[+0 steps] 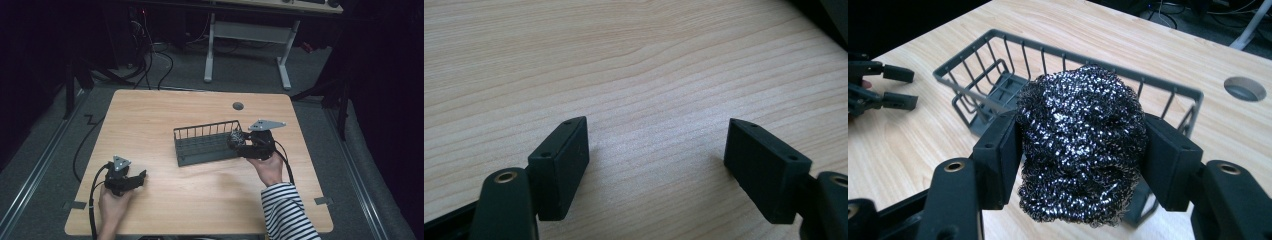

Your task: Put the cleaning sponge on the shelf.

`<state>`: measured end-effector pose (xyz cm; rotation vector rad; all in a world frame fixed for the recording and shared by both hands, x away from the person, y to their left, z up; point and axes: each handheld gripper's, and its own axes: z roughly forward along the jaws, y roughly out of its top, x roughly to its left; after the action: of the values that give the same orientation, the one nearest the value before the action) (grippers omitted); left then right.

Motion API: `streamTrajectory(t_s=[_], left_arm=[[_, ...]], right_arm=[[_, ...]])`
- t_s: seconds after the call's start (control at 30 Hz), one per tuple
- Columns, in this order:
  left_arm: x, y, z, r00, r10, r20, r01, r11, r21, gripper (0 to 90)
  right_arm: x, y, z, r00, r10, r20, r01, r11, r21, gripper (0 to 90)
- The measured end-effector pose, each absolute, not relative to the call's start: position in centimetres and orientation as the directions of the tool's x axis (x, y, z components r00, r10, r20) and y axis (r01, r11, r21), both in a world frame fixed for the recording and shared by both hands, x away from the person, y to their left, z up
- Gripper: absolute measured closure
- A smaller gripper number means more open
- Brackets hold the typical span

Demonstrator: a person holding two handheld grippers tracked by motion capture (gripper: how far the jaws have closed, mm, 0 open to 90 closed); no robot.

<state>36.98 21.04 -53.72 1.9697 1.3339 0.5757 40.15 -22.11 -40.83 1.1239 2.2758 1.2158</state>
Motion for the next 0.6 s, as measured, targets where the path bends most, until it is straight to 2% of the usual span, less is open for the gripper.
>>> streamTrajectory(t_s=[0.6], left_arm=[[37.0, 21.0, -53.7, 0.378, 0.926, -0.015, 0.626, -0.244, 0.741, 26.2]], right_arm=[[44.5, -19.5, -42.2, -0.613, 0.786, 0.08, 0.556, 0.358, 0.75, 38.3]])
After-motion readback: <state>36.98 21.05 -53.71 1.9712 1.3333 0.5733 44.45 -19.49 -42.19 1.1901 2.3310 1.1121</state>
